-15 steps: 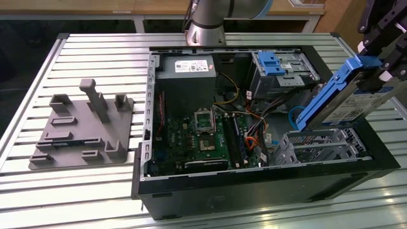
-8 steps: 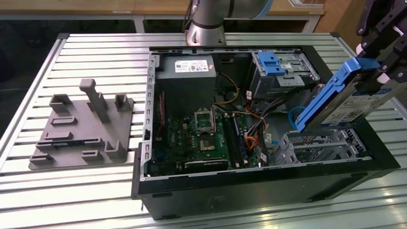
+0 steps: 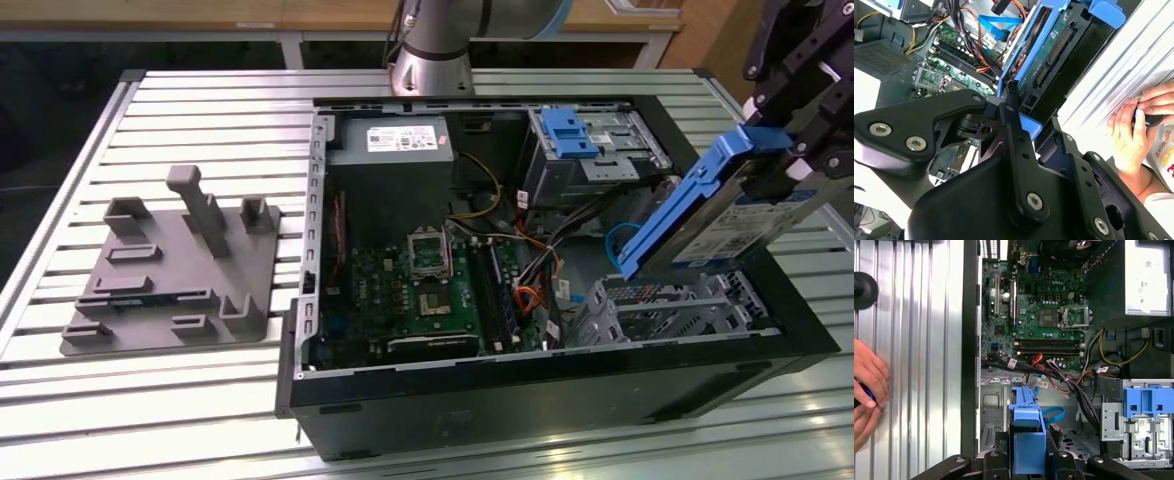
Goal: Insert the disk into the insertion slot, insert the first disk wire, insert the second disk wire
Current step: 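Insert the disk into the insertion slot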
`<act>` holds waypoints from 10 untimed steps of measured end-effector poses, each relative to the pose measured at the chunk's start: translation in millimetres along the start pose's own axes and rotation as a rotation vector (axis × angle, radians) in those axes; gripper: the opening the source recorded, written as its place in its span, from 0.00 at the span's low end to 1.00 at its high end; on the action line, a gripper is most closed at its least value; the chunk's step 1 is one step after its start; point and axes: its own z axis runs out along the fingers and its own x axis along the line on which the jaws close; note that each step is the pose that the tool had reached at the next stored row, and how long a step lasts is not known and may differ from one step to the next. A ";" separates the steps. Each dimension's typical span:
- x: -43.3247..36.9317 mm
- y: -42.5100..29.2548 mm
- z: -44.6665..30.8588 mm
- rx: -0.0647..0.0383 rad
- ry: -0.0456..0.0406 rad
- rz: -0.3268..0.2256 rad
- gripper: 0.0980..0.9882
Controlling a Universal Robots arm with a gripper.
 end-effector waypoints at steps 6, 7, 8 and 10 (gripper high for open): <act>0.1 -0.3 2.1 0.000 0.0000 -0.001 0.30; 0.2 -0.4 2.4 0.000 0.0000 -0.001 0.30; 0.2 -0.4 2.7 0.000 0.0001 -0.001 0.30; 0.2 -0.6 3.3 0.000 0.0001 -0.001 0.30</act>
